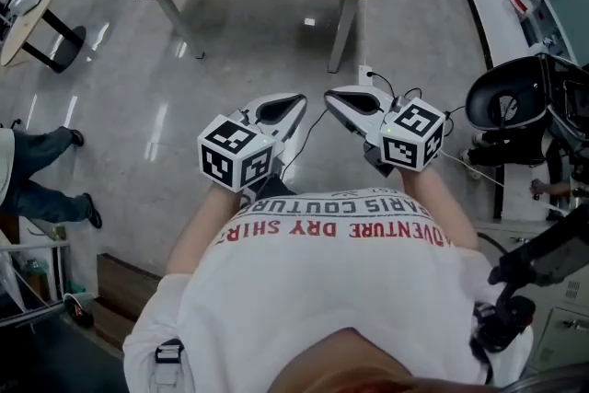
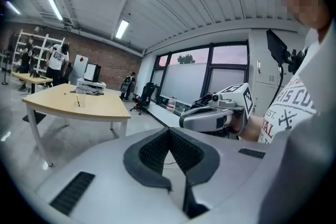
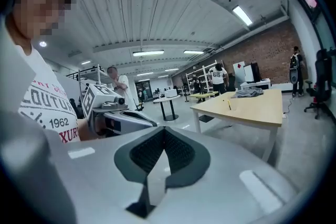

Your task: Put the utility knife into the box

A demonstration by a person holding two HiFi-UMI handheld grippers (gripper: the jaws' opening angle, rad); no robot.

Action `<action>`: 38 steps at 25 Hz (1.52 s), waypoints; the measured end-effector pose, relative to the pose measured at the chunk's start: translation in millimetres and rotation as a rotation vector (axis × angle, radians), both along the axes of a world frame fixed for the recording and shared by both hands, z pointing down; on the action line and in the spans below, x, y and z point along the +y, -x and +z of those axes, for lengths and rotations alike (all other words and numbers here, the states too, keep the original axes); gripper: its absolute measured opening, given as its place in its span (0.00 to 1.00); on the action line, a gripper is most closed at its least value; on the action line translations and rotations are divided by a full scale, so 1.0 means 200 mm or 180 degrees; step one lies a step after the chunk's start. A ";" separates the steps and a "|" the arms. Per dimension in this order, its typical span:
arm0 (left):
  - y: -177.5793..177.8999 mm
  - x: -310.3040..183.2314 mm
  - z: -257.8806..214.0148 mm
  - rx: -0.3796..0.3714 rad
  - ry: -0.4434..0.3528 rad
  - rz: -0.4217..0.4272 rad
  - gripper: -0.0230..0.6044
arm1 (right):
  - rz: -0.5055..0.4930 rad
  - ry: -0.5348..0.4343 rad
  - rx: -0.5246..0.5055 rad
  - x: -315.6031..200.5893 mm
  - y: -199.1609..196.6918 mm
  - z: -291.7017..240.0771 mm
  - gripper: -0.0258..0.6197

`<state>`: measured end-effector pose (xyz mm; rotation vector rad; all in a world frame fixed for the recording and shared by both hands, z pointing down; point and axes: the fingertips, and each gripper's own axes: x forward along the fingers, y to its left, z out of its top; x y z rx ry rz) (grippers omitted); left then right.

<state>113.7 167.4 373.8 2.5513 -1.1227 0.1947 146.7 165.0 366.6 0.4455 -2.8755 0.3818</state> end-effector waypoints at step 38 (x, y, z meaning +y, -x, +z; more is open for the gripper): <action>-0.09 0.50 -0.17 -0.0210 -0.0096 -0.0201 0.04 | -0.0185 -0.0130 -0.0098 0.50 -0.14 -0.16 0.04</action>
